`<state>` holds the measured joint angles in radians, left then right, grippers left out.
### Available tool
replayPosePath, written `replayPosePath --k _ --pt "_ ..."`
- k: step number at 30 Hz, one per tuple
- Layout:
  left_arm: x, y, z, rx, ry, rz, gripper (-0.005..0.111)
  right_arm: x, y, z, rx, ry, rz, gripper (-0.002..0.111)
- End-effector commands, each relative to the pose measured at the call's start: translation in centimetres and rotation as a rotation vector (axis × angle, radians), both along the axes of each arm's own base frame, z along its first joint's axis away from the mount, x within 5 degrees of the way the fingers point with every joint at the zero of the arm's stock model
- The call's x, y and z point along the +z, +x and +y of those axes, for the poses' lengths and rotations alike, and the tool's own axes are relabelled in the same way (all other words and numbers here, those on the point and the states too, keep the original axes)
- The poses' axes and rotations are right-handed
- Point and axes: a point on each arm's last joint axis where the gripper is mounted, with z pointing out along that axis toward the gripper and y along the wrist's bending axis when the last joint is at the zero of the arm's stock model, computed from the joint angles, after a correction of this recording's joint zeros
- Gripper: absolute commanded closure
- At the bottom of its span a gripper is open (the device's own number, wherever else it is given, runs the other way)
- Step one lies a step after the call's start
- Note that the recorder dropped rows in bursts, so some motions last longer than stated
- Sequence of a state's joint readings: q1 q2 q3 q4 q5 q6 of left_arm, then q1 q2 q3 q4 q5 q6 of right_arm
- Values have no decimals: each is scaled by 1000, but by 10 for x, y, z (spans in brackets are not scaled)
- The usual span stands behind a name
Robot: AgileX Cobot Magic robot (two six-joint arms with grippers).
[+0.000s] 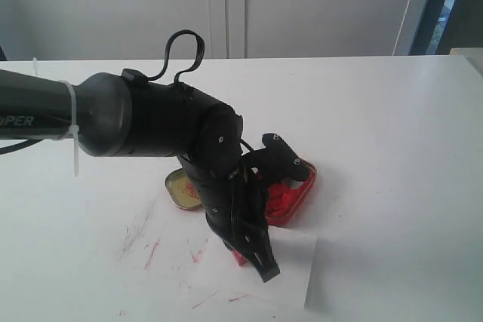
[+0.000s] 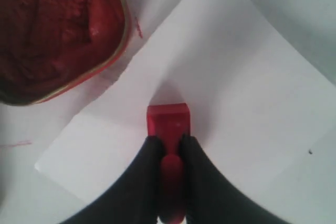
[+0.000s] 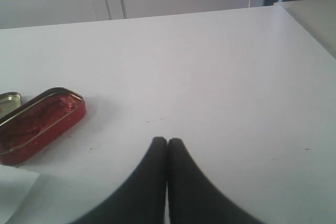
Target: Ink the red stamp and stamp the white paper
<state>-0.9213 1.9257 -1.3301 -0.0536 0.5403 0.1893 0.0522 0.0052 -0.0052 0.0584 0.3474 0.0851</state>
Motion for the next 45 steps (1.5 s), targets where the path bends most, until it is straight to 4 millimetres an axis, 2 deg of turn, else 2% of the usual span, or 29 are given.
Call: replayPosePath --k 1,11,26,35,39,45 --pt "-2 4 3 32 11 -39 107 -1 0 0 -5 -6 -7 108" --pt "-1 6 3 40 12 -56 107 -1 0 0 -5 -6 -7 108" --pt "31 -1 11 44 -13 -66 107 -1 0 0 -5 -6 -7 108" --pt "34 -5 16 38 26 -37 107 -1 0 0 -5 -6 -7 108" --pt "40 9 28 106 -50 41 107 -1 0 0 -5 -6 -7 108" --pt "52 32 51 152 -252 208 107 -1 0 0 -5 -6 -7 108"
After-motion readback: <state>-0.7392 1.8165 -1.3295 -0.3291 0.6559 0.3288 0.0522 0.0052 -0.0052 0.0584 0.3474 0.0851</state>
